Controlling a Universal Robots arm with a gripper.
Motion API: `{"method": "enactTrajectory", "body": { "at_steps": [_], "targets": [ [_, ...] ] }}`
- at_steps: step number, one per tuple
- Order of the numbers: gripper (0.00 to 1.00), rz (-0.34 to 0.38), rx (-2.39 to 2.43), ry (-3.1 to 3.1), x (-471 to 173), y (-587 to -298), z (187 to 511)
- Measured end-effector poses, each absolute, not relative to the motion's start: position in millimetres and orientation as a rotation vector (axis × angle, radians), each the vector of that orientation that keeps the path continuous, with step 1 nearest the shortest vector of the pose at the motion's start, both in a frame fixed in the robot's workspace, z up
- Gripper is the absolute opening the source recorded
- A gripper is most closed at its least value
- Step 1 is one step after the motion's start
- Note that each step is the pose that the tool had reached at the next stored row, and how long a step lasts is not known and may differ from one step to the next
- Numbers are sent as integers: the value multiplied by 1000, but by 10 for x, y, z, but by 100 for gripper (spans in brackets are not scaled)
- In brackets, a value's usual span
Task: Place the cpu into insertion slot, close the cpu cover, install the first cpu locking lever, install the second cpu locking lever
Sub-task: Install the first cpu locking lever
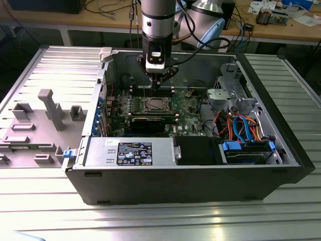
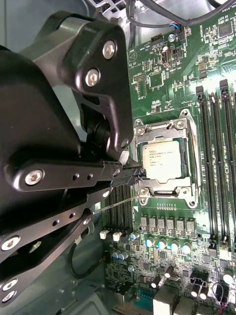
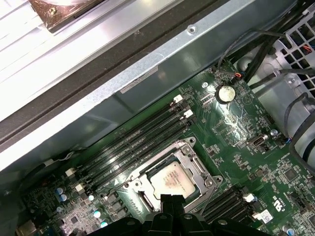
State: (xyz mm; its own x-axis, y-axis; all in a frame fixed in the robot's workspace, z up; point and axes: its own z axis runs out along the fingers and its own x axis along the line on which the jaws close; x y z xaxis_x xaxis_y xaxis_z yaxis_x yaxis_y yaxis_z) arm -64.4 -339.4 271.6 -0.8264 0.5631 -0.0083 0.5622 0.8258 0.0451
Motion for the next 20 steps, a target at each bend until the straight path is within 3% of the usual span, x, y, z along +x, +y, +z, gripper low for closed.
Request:
{"method": "enactTrajectory", "body": {
  "at_steps": [20],
  "targets": [
    [11, 66, 751, 3030, -665, -3395, 2755]
  ]
}}
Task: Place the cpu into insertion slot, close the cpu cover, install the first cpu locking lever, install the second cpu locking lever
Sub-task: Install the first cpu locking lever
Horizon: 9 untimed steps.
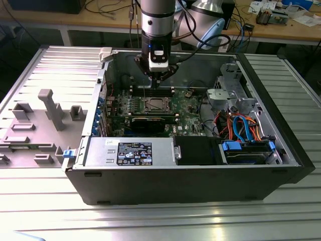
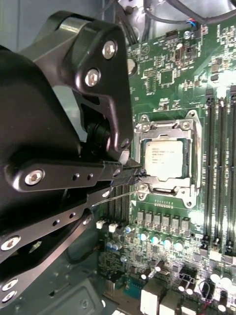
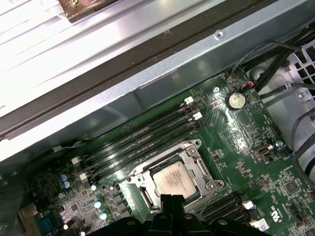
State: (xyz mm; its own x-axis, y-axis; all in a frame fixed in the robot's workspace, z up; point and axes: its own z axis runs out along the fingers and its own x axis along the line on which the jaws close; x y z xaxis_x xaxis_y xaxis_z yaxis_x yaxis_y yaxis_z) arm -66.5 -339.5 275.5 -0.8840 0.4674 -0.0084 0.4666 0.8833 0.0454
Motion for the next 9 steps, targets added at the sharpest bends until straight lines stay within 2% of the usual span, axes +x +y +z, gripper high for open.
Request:
{"method": "enactTrajectory", "body": {
  "at_steps": [9],
  "targets": [
    [11, 68, 616, 3063, -714, -3395, 2753]
  ]
}}
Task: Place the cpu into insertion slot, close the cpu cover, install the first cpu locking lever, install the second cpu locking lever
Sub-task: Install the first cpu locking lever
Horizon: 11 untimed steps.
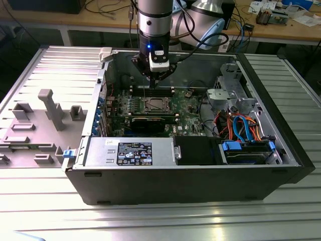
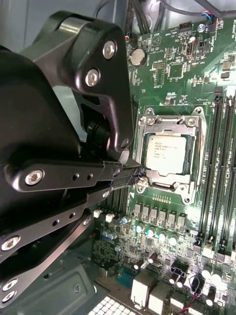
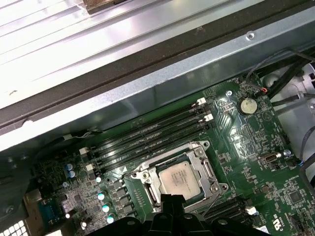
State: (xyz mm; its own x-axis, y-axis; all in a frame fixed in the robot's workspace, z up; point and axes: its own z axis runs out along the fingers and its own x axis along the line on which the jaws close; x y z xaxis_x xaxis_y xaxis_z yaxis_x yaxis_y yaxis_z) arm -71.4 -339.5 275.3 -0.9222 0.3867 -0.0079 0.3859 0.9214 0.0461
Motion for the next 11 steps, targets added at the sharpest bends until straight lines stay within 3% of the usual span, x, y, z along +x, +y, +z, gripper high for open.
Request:
{"method": "enactTrajectory", "body": {
  "at_steps": [11],
  "targets": [
    [11, 69, 512, 3083, -737, -3396, 2754]
  ]
}}
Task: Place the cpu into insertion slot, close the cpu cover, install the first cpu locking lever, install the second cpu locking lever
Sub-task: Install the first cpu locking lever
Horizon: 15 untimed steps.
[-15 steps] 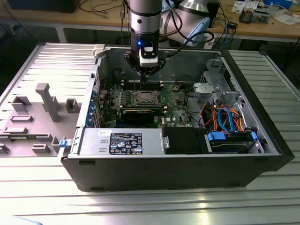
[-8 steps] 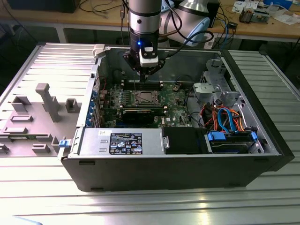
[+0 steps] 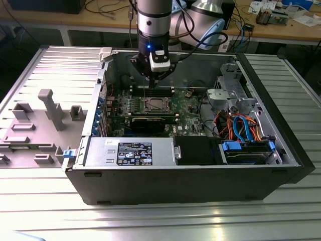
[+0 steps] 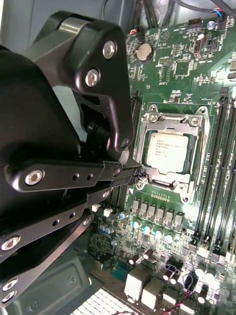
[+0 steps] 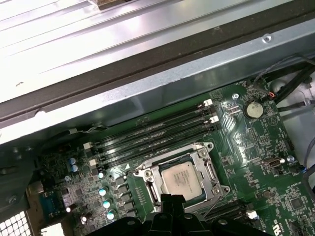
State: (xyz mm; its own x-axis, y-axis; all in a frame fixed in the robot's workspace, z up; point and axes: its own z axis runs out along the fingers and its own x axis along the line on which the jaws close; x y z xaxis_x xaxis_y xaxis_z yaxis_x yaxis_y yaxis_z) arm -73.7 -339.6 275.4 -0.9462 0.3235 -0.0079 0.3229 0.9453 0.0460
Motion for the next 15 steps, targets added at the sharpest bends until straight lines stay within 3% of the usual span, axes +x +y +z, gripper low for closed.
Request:
{"method": "enactTrajectory", "body": {
  "at_steps": [15],
  "targets": [
    [11, 69, 469, 3091, -790, -3403, 2754]
  ]
}}
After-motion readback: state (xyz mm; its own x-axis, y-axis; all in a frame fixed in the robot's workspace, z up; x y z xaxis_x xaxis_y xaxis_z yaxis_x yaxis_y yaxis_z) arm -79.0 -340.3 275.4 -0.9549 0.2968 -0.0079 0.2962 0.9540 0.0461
